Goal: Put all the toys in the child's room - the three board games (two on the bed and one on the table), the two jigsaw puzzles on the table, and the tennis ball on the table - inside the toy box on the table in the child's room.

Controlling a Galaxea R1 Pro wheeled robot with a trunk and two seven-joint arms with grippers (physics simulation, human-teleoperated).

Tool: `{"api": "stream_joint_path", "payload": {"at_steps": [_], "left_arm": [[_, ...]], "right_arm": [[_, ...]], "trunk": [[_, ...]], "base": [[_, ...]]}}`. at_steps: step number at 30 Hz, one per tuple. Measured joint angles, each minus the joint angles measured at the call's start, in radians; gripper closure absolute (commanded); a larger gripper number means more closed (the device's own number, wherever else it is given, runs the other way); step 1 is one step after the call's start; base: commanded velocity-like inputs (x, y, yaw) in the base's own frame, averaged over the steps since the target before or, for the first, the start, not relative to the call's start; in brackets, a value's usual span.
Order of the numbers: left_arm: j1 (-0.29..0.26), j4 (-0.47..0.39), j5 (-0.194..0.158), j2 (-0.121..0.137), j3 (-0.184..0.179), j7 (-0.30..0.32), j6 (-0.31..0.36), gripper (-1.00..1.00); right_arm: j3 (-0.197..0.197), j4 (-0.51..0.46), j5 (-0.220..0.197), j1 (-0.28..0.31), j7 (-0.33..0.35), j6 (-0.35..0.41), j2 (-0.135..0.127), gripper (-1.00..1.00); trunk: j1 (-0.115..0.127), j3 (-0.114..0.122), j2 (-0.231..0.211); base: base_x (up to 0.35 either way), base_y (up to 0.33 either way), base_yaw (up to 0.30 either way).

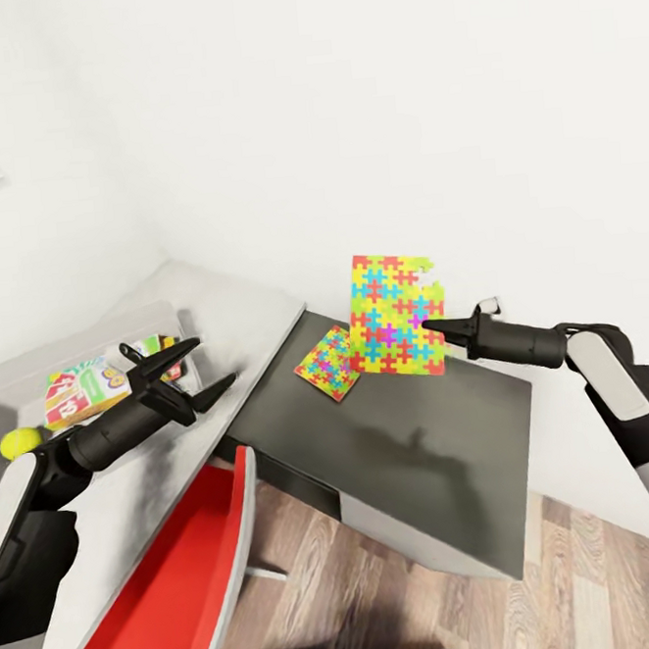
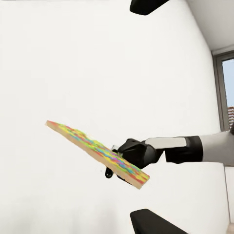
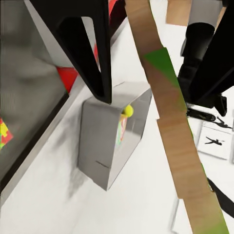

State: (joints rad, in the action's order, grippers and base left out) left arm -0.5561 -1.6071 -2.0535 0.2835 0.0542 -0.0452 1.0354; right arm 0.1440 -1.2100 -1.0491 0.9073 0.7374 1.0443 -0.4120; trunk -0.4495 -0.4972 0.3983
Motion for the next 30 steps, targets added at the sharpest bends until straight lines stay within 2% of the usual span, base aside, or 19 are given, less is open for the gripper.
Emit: {"api": "stream_joint_path", "payload": {"at_steps": [6,7,12,16,22,30], "left_arm": [[0.002,0.0,0.005,0.011,0.004,-0.009,-0.001,-1.0],[0.002,0.0,0.005,0.011,0.004,-0.009,-0.001,-1.0],[0.009,0.001,0.011,0.038,0.008,-0.034,-0.002,-1.0],[0.014,0.001,0.015,0.049,0.011,-0.075,-0.002,-1.0],[0.018,0.001,0.016,0.058,0.02,-0.107,-0.003,-1.0],[0.057,0.002,0.015,0.066,0.103,-0.109,-0.002,-1.0]], "right_arm": [[0.017,0.069,-0.002,0.061,-0.088,0.001,0.073,1.0],[0.017,0.07,-0.003,0.062,-0.088,0.001,0.073,1.0],[0.062,0.13,-0.002,0.115,-0.114,0.002,0.115,1.0],[0.084,0.165,-0.002,0.151,-0.143,0.002,0.132,1.0],[0.096,0.184,-0.005,0.194,-0.185,0.003,0.15,1.0],[0.099,0.201,-0.006,0.238,-0.217,0.003,0.158,1.0]], "trunk": [[0.0,0.003,0.0],[0.0,0.004,0.0],[0.0,0.006,0.0],[0.0,0.008,0.0],[0.0,0.01,0.0],[0.0,0.012,0.0]], "base": [[0.0,0.0,0.28],[0.0,0.0,0.281],[0.0,0.0,0.282],[0.0,0.0,0.283],[0.0,0.0,0.283],[0.0,0.0,0.287]]}}
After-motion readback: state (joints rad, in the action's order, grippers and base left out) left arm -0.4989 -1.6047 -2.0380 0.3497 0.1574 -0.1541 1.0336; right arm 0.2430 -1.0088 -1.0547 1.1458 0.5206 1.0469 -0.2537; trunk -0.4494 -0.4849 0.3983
